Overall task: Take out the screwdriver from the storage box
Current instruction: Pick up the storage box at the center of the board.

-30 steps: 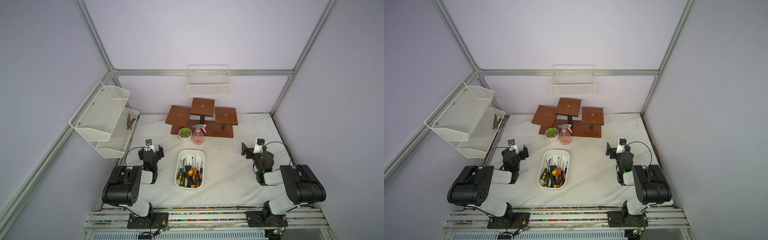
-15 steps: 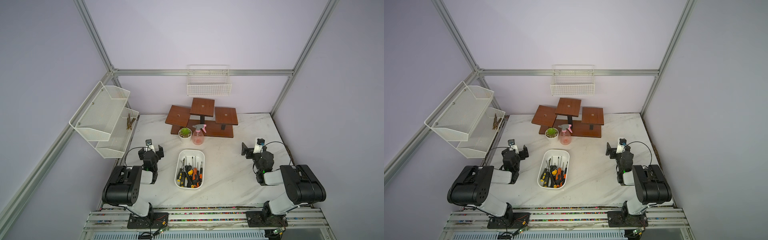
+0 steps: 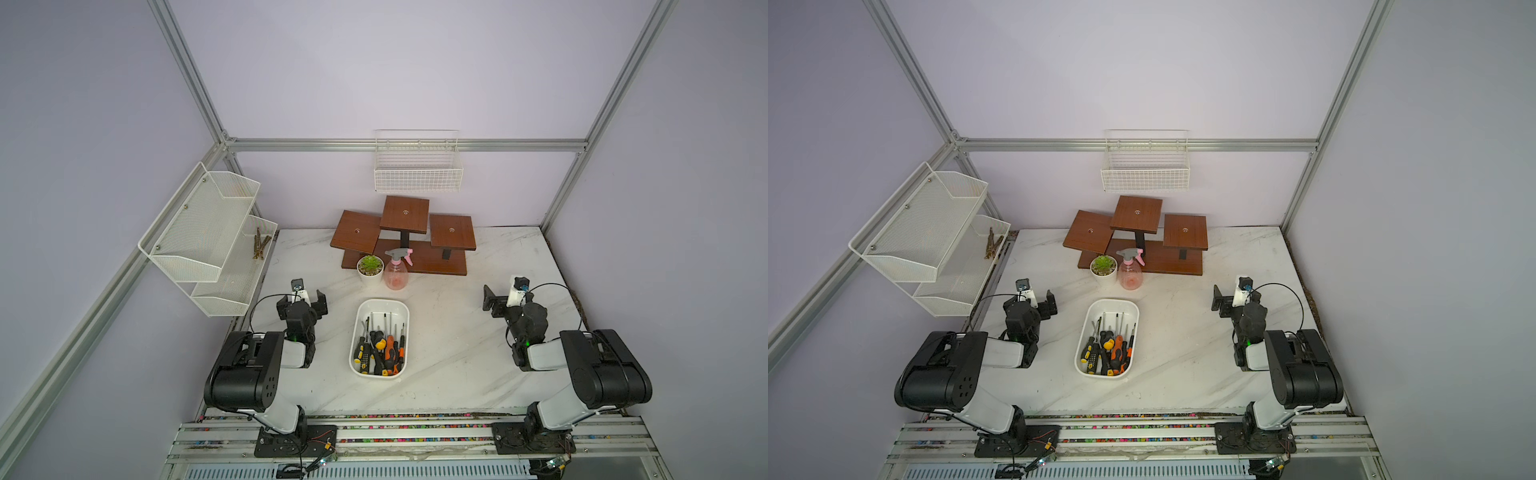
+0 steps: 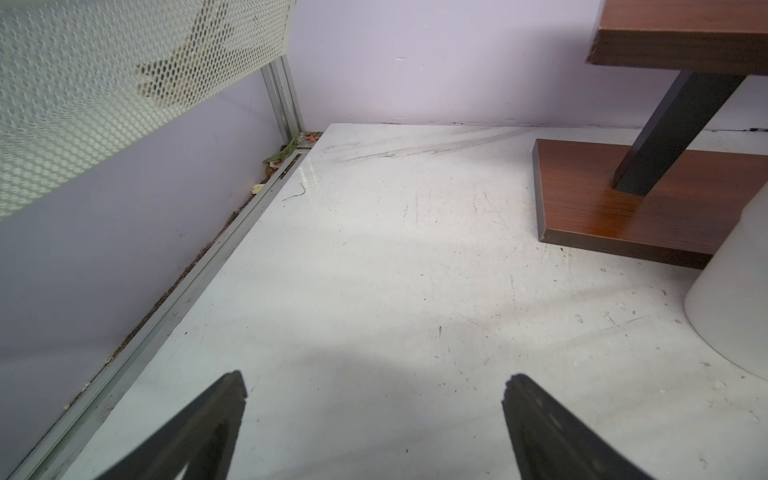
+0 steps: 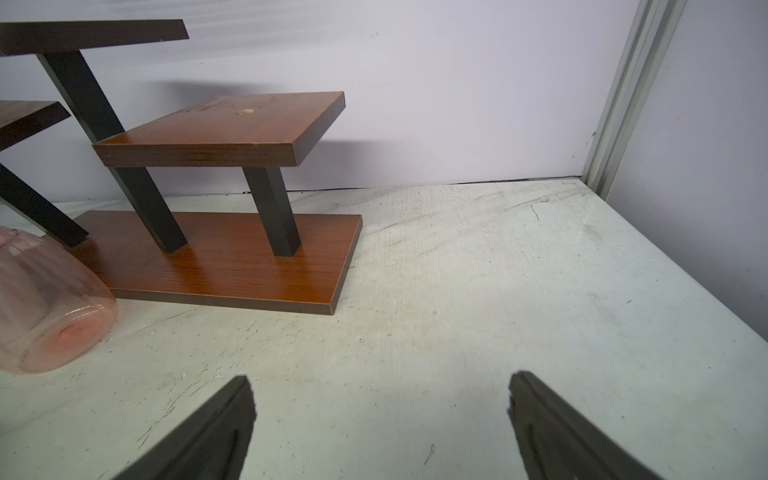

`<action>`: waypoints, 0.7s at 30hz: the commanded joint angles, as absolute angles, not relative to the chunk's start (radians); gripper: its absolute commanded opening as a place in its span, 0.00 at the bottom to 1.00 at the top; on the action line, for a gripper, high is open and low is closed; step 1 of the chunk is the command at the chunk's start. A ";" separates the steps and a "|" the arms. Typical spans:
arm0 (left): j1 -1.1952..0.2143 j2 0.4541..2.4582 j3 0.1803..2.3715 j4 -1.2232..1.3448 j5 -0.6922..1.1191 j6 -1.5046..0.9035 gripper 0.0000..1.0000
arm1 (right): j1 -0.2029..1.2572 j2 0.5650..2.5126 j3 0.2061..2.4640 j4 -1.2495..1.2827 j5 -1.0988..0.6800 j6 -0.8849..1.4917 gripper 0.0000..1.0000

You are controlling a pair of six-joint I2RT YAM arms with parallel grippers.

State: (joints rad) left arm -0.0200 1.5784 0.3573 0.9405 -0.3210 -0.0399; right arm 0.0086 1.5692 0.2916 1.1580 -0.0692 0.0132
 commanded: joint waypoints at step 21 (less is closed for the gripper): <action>-0.018 1.571 0.374 0.958 -0.314 -0.028 1.00 | 0.007 1.575 0.293 1.169 -0.014 0.027 0.99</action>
